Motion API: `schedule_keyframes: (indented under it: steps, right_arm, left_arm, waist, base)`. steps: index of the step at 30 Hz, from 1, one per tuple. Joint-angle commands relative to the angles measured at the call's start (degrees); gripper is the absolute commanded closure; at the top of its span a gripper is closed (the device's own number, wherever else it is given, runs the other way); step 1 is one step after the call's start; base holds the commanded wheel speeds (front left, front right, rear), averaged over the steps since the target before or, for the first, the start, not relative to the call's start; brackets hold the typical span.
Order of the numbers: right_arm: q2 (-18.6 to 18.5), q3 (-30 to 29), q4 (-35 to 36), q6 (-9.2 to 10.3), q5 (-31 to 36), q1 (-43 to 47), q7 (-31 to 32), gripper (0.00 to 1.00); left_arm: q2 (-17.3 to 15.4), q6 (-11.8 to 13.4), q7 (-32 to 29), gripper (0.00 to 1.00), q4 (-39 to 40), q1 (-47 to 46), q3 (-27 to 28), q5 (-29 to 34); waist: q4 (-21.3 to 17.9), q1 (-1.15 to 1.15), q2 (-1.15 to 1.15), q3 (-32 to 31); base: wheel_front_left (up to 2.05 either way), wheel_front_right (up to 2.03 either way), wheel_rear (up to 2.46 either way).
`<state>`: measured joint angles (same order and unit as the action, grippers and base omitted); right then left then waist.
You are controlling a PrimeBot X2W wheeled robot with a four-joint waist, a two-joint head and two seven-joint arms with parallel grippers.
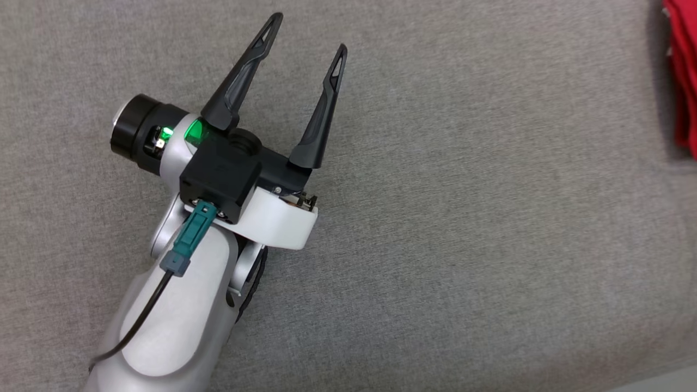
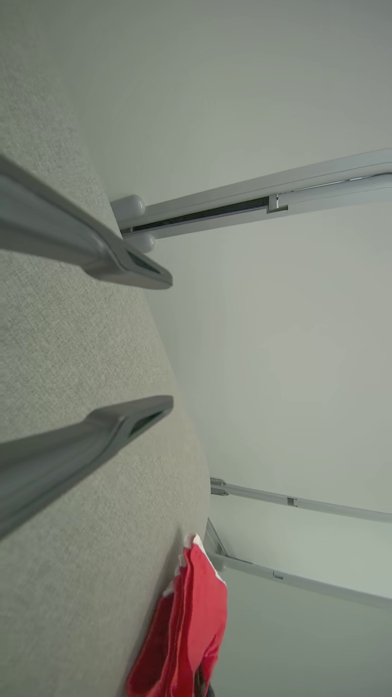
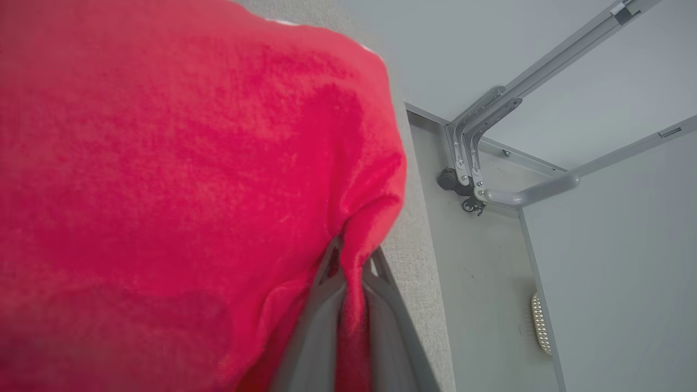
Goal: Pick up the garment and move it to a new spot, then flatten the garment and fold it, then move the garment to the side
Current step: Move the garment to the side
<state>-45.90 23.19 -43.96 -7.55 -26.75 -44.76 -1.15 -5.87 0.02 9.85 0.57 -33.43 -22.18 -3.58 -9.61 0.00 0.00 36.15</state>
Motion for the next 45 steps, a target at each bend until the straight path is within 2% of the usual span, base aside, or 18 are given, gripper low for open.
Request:
schedule_keyframes:
  steps: [1,3,4,5,6,7,10,16,22,29,34,40,45]
  right_arm:
    - [-0.49,0.59,-0.86,0.12,-0.46,-1.43,-0.62,1.00]
    - [-0.60,0.85,-2.21,0.12,-1.32,-2.51,-0.94,1.00]
    - [-0.43,0.80,-3.13,0.12,-1.71,-2.99,-1.18,0.67]
    - [-0.05,0.88,-3.91,0.12,-2.16,-3.34,-1.48,0.40]
    - [-0.05,0.88,-3.91,0.12,-2.16,-3.34,-1.48,0.40]
    - [0.76,0.44,-5.75,0.12,-2.87,-3.87,-2.76,0.00]
    - [2.20,0.15,-7.48,0.12,-3.95,-3.62,-4.26,0.00]
    - [7.48,-2.35,-10.49,0.12,-8.49,0.39,-10.79,0.00]
    - [13.25,-6.07,-7.20,0.12,-11.61,7.22,-13.93,0.00]
    - [20.52,-15.71,7.51,0.12,-6.03,17.73,-14.06,0.00]
    - [26.47,-21.20,18.64,0.07,1.41,25.61,-14.07,0.00]
    - [30.99,-22.88,30.05,0.08,8.54,32.12,-10.57,0.00]
    - [32.78,-22.70,38.17,0.08,12.26,36.13,-4.89,0.00]
  left_arm:
    - [-0.29,-0.33,0.18,0.00,0.31,-1.43,-0.03,0.27]
    - [-0.33,-0.36,0.23,0.00,0.33,-1.66,-0.20,0.38]
    - [-0.39,-0.32,0.26,0.00,0.25,-1.79,-0.27,0.40]
    - [-0.45,-0.26,0.25,0.00,0.11,-1.92,-0.29,0.38]
    - [-0.45,-0.26,0.25,0.00,0.11,-1.92,-0.29,0.38]
    - [-0.54,-0.07,0.31,0.00,-0.16,-2.06,-0.24,0.25]
    - [-0.74,0.12,0.28,0.00,-0.65,-1.69,-0.12,-0.07]
    - [-1.60,1.04,0.56,0.00,-1.91,1.18,0.73,-1.28]
    - [-2.25,1.84,0.66,0.00,-2.70,5.30,1.79,-3.09]
    - [-2.98,3.28,0.67,0.00,-3.16,10.49,3.64,-5.62]
    - [-2.15,4.26,1.48,0.00,-3.97,13.53,4.32,-7.39]
    - [-1.32,5.79,2.86,0.00,-5.64,17.36,5.66,-9.61]
    - [-1.69,7.25,3.77,0.00,-6.33,21.01,7.44,-10.73]
  waist:
    - [0.80,0.00,0.00,1.75]
    - [0.83,0.00,0.00,2.18]
    - [0.81,0.00,0.00,2.34]
    - [0.76,0.00,0.00,2.42]
    - [0.76,0.00,0.00,2.42]
    - [0.53,0.00,0.00,2.34]
    - [0.11,0.00,0.00,1.74]
    - [-2.09,0.00,0.00,-2.29]
    - [-4.27,0.00,0.00,-7.63]
    - [-4.33,0.00,0.00,-13.18]
    - [-1.01,0.00,0.00,-16.50]
    - [4.46,0.00,0.00,-20.21]
    - [9.11,0.00,0.00,-22.91]
  base:
    - [0.00,0.00,0.00]
    - [0.00,0.00,0.00]
    - [0.00,0.00,0.00]
    - [0.00,0.00,0.00]
    - [0.00,0.00,0.00]
    - [0.00,0.00,0.00]
    - [0.00,0.00,0.00]
    - [0.00,0.00,0.00]
    - [0.00,0.00,0.00]
    - [0.00,0.00,0.00]
    - [0.00,0.00,0.00]
    - [0.00,0.00,0.00]
    - [0.00,0.00,0.00]
